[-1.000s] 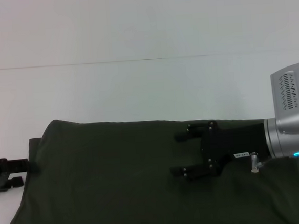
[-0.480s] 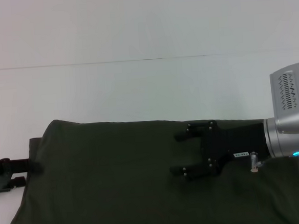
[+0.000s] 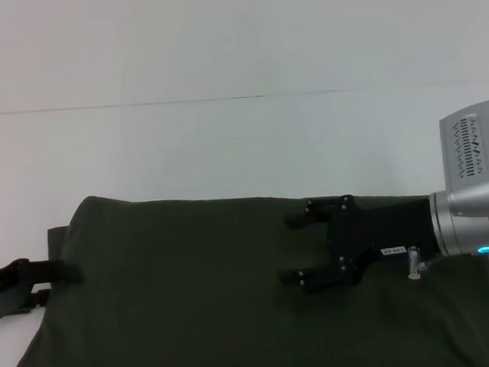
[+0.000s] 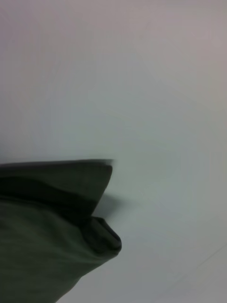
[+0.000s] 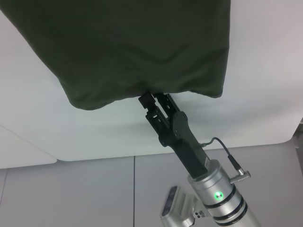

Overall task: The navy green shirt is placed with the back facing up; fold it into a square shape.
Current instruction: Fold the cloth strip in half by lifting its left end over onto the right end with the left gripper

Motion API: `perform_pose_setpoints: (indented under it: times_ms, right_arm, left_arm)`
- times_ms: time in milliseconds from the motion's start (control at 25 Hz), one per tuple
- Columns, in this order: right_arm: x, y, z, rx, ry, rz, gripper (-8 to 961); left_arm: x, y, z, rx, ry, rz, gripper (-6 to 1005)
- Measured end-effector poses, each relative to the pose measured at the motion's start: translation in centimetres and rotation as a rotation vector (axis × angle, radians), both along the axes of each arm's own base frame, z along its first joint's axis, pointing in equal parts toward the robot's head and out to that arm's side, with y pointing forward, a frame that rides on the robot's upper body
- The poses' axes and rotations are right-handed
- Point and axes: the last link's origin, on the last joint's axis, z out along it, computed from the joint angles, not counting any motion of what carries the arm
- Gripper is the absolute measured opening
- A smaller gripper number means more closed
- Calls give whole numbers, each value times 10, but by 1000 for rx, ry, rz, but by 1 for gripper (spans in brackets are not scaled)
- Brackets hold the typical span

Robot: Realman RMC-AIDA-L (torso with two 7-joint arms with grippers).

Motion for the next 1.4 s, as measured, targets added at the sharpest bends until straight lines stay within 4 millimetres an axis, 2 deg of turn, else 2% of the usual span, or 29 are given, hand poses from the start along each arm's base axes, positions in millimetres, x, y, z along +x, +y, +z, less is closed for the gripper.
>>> perform_pose_setpoints:
  times_ms: [440,960,1160,1280,1400]
  right_arm:
    - [0,0,0,0,0,-4,886]
    - [1,0,0,0,1,-7,887]
    - [1,-1,0,-3,3,-8,887]
    - [1,-1,0,-4,4,-8,886]
    - [0,-1,0,-5,5,-8,886]
  left_arm:
    - [21,7,-16,-47,-57,-44,686]
    - [23,9,-14,-51,-56,-57,650]
    - [24,8,-15,-63,-52,-65,408]
    - [26,8,-18,-82,-40,-76,206]
    - [26,9,-18,-83,-35,-84,138]
